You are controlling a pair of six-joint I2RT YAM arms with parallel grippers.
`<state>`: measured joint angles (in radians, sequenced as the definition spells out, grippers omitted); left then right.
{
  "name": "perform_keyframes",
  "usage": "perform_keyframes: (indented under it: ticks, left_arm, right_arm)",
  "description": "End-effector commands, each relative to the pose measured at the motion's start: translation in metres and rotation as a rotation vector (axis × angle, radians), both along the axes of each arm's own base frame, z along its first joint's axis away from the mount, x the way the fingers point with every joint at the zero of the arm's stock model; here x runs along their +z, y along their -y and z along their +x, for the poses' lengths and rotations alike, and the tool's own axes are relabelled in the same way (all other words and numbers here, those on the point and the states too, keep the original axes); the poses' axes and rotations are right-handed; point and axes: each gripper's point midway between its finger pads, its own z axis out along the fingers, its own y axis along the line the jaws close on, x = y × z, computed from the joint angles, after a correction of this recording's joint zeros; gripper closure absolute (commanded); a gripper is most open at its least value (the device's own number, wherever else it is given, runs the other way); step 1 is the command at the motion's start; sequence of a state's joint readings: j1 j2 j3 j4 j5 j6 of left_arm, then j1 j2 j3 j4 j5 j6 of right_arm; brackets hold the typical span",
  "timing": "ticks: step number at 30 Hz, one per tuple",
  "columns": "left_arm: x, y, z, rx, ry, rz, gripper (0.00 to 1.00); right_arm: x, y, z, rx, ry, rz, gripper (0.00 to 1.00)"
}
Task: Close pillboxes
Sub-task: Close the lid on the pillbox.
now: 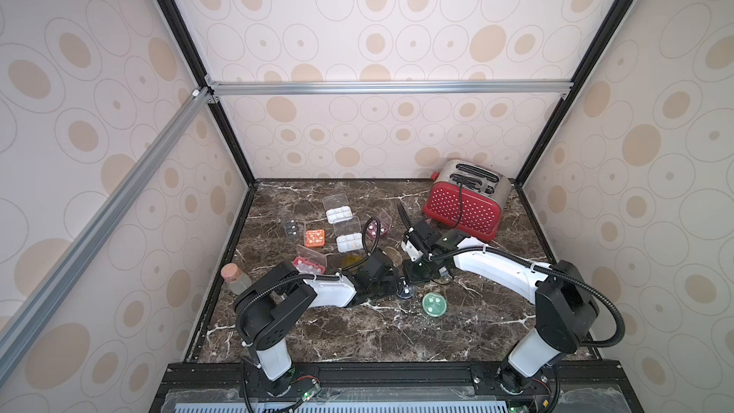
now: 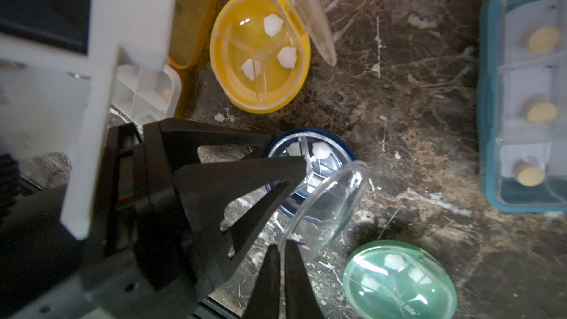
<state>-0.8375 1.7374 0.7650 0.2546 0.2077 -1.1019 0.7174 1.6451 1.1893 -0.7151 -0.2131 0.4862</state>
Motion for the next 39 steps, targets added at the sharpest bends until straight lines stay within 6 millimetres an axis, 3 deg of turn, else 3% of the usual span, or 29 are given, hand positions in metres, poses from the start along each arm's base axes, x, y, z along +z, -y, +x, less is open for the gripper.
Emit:
perform_keyframes:
  ticks: [1,7,13,20,24,27,30,33,39]
  left_arm:
    - [-0.021,-0.007,-0.012,0.004,-0.079,0.024,0.62]
    - [-0.015,-0.025,-0.017,-0.003,-0.063,0.107,0.60]
    - [0.010,-0.042,-0.024,-0.046,-0.005,0.172,0.60]
    - [0.040,-0.046,-0.028,-0.096,0.043,0.172,0.49]
    - [0.059,-0.043,-0.023,-0.076,0.068,0.143,0.22]
    - [0.063,-0.040,-0.017,-0.067,0.074,0.163,0.14]
    - [0.066,-0.028,-0.012,-0.077,0.069,0.133,0.09]
    - [0.066,-0.019,-0.007,-0.088,0.065,0.117,0.07]
    - [0.055,-0.010,-0.002,-0.104,0.038,0.132,0.12]
  right_arm:
    - [-0.005,-0.006,-0.006,0.007,-0.033,0.004,0.92]
    - [-0.006,-0.006,-0.005,-0.012,-0.041,-0.001,0.90]
    - [0.016,0.003,-0.001,-0.033,0.007,-0.022,0.85]
    - [0.042,0.034,0.001,-0.094,0.055,-0.057,0.66]
    - [0.035,0.051,0.003,-0.137,0.034,-0.051,0.56]
    - [0.027,0.052,0.005,-0.143,0.005,-0.037,0.48]
    - [0.020,0.050,0.004,-0.120,-0.031,-0.040,0.39]
    - [0.012,0.045,0.004,-0.105,-0.055,-0.035,0.37]
    - [-0.005,0.038,0.003,-0.101,-0.090,-0.012,0.42]
